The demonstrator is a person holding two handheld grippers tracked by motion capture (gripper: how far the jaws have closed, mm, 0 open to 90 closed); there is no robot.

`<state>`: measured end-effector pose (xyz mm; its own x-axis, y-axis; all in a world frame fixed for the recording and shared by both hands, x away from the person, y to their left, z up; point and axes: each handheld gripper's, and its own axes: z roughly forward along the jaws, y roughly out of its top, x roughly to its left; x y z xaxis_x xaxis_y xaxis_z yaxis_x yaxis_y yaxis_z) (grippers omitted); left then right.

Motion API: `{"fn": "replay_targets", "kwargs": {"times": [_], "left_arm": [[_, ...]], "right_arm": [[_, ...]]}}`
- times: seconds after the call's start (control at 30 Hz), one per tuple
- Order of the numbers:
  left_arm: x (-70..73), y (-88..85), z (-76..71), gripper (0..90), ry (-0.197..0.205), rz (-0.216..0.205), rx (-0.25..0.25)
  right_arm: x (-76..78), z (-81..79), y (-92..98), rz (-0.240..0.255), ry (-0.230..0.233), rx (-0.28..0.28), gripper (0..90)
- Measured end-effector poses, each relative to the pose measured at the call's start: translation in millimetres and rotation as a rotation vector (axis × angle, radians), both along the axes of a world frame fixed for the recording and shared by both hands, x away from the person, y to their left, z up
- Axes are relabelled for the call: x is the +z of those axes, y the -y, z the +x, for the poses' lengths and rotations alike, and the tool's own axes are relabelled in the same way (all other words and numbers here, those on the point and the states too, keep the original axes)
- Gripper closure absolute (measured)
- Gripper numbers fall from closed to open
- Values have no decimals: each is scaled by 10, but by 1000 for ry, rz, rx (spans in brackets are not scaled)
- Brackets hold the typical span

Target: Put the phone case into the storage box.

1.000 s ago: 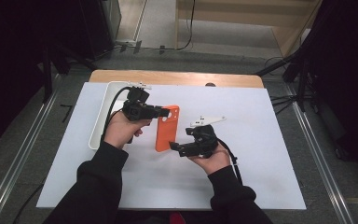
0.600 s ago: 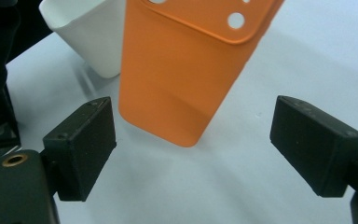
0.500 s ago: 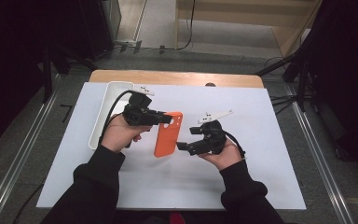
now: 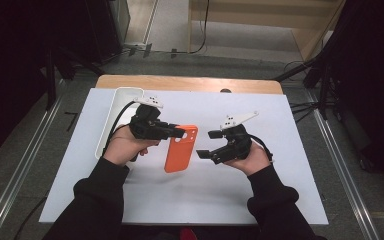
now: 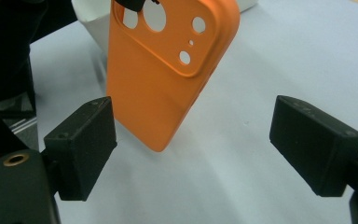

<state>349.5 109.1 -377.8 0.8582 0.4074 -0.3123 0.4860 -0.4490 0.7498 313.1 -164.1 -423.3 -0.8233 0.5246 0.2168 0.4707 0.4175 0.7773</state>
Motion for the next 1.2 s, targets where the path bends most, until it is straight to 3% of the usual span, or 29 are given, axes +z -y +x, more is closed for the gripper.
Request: {"fn": "replay_targets", "kwargs": {"times": [0.13,0.3,0.5,0.9,1.2], "left_arm": [[2,4,-43,761,4,3,-33],[16,25,-89,760,-1,-12,-71],[8,63,-137,760,-1,6,-108],[-4,161,-206,760,4,31,-187],[-30,214,-213,760,-17,30,-245]], "right_arm": [[44,-7,16,7,-9,25,134],[119,-43,31,-6,29,78,185],[167,-62,68,2,3,107,185],[214,-70,156,13,1,173,187],[190,-71,195,17,-20,219,187]]}}
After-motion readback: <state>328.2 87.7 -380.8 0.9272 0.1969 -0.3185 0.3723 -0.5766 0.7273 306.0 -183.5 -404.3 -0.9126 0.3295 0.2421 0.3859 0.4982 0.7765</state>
